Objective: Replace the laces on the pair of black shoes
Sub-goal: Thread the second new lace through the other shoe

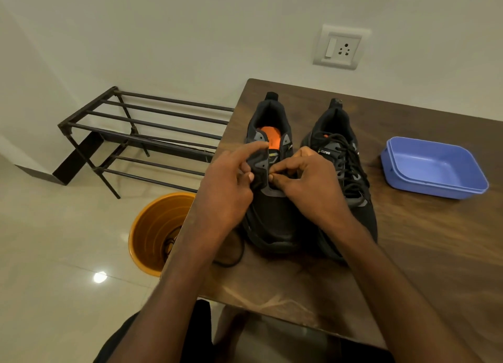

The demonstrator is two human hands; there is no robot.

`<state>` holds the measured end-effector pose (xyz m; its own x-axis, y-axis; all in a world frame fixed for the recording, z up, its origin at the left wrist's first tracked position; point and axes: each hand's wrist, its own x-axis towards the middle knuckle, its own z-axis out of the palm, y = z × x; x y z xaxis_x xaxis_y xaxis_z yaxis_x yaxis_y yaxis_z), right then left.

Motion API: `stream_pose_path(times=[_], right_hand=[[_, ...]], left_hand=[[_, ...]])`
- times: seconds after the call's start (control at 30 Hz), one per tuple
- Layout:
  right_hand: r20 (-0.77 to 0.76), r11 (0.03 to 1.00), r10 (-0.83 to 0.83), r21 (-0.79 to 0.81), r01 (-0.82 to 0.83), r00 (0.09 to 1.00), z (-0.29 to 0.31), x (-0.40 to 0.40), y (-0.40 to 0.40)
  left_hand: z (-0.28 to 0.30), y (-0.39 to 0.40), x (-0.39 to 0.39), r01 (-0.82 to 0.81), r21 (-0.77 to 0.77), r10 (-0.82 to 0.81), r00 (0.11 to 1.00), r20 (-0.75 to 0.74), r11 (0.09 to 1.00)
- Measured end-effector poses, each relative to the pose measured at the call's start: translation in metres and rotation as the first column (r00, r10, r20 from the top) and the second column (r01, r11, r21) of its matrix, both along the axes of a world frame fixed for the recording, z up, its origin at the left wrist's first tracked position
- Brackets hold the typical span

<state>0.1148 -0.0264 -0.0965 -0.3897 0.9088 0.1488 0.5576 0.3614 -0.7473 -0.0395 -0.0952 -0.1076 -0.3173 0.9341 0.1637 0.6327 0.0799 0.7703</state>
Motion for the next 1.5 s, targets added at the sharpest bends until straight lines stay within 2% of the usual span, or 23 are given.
stream_pose_path(times=[0.07, 0.13, 0.27, 0.4, 0.47, 0.53, 0.73, 0.9, 1.1, 1.17, 1.23, 1.27, 1.3, 1.33, 1.37, 1.4, 1.43, 1.47, 1.5], right_hand=[[-0.001, 1.000, -0.026, 0.017, 0.026, 1.000, -0.003, -0.003, -0.005], [0.015, 0.999, -0.042, 0.014, 0.042, 0.999, -0.004, -0.005, -0.008], [0.028, 0.999, -0.049, 0.009, 0.049, 0.998, 0.000, -0.006, -0.011], [0.157, 0.974, -0.170, 0.179, 0.141, 0.973, -0.001, -0.012, -0.025], [0.153, 0.966, -0.209, 0.188, 0.180, 0.966, -0.002, -0.012, -0.026], [0.136, 0.969, -0.207, 0.166, 0.184, 0.969, -0.003, -0.013, -0.024], [-0.052, 0.985, -0.164, -0.060, 0.161, 0.985, -0.005, -0.012, -0.021], [0.078, 0.988, -0.145, 0.063, 0.140, 0.986, -0.003, -0.011, -0.025], [0.184, 0.995, -0.053, 0.089, 0.037, 0.982, 0.004, -0.004, -0.022], [0.252, 0.992, 0.001, 0.119, -0.032, 0.968, 0.008, 0.002, -0.020], [0.312, 0.991, 0.047, 0.104, -0.083, 0.949, 0.010, 0.007, -0.017], [0.327, 0.991, 0.058, 0.095, -0.094, 0.943, 0.010, 0.008, -0.016], [0.330, 0.990, 0.063, 0.095, -0.100, 0.942, 0.010, 0.009, -0.015], [0.330, 0.989, 0.065, 0.102, -0.104, 0.942, 0.010, 0.010, -0.015], [0.336, 0.987, 0.065, 0.119, -0.111, 0.940, 0.010, 0.010, -0.015], [0.351, 0.982, 0.064, 0.147, -0.122, 0.934, 0.009, 0.010, -0.015], [0.371, 0.974, 0.061, 0.182, -0.136, 0.927, 0.009, 0.010, -0.014], [0.387, 0.967, 0.055, 0.210, -0.146, 0.920, 0.009, 0.010, -0.013], [0.397, 0.963, 0.049, 0.224, -0.149, 0.916, 0.008, 0.010, -0.012]], left_hand=[[0.002, 0.001, -0.001, 0.065, -0.053, -0.072, 0.986, -0.150, 0.996], [0.004, 0.001, -0.002, 0.101, -0.077, -0.116, 0.969, -0.219, 0.992], [0.004, 0.005, -0.007, 0.145, -0.002, -0.143, 0.975, -0.172, 0.989], [0.005, 0.006, -0.009, 0.172, 0.038, -0.166, 0.978, -0.123, 0.984], [0.005, 0.005, -0.010, 0.169, 0.058, -0.161, 0.980, -0.120, 0.984], [0.005, 0.004, -0.010, 0.164, 0.071, -0.155, 0.981, -0.116, 0.984], [0.004, 0.003, -0.011, 0.168, 0.090, -0.157, 0.980, -0.122, 0.982], [0.001, 0.001, -0.011, 0.088, 0.116, -0.087, 0.996, -0.016, 0.989], [-0.002, 0.004, -0.007, 0.081, 0.141, -0.066, 0.992, -0.108, 0.987], [0.004, 0.003, -0.007, 0.051, 0.196, -0.049, 0.999, -0.015, 0.979], [0.017, 0.001, -0.009, -0.020, 0.322, -0.071, 0.961, 0.269, 0.947], [0.024, -0.001, -0.009, -0.070, 0.376, -0.126, 0.872, 0.473, 0.924], [0.030, -0.003, -0.011, -0.121, 0.404, -0.172, 0.768, 0.617, 0.907], [0.032, -0.004, -0.012, -0.155, 0.420, -0.199, 0.702, 0.684, 0.894], [0.030, -0.004, -0.013, -0.166, 0.417, -0.173, 0.730, 0.662, 0.894], [0.026, -0.004, -0.014, -0.142, 0.397, -0.110, 0.830, 0.547, 0.907], [0.021, -0.003, -0.015, -0.084, 0.349, -0.050, 0.932, 0.358, 0.933], [0.013, -0.001, -0.016, -0.027, 0.273, -0.016, 0.988, 0.154, 0.962], [0.005, 0.000, -0.016, 0.004, 0.182, -0.002, 1.000, -0.010, 0.983]])
